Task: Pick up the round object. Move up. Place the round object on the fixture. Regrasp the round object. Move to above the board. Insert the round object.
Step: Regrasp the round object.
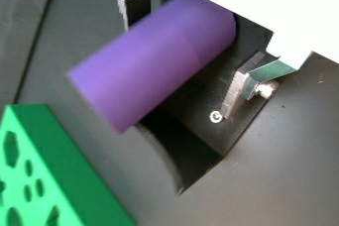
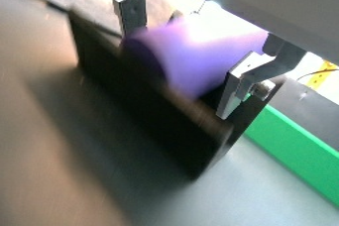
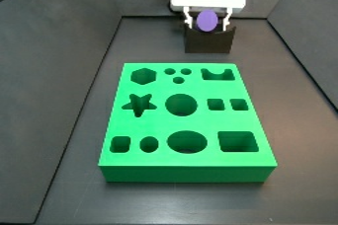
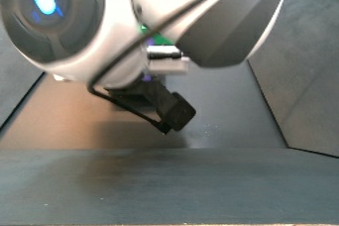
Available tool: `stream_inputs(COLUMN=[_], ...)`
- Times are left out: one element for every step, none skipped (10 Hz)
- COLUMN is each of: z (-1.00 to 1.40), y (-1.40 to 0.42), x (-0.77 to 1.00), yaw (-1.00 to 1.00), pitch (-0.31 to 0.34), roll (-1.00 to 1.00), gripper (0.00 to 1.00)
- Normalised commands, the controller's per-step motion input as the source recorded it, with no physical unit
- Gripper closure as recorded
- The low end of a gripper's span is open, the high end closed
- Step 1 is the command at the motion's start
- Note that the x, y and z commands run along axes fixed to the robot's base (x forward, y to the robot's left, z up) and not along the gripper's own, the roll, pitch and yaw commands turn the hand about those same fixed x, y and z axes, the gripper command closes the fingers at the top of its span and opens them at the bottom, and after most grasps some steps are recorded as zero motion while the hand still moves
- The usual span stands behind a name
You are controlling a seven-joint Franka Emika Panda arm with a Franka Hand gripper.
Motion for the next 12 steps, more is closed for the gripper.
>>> stream_inputs(z=[1.00, 1.00, 1.00, 0.98, 0.75, 0.57, 0.33, 0.22, 0.96, 0.94, 0.94, 0.89], y=[-0.01, -0.01, 0.00, 0.00, 0.00, 0.00, 0.00, 0.00, -1.00, -1.00, -1.00, -1.00], x=[-0.02, -0.03, -0.04, -0.04, -0.03, -0.03, -0.03, -0.03, -0.07, -0.07, -0.09, -0.14], yaw=[0.00, 0.01, 0.01, 0.01, 0.01, 0.00, -0.01, -0.01, 0.02, 0.02, 0.02, 0.02], pitch=[0.000, 0.006, 0.028, 0.039, 0.050, 0.059, 0.067, 0.071, 0.072, 0.071, 0.061, 0.049], roll=[0.08, 0.08, 0.08, 0.07, 0.06, 0.05, 0.05, 0.05, 1.00, 1.00, 1.00, 1.00], gripper=[0.00, 0.00, 0.00, 0.00, 0.00, 0.00, 0.00, 0.00, 0.00, 0.00, 0.00, 0.00])
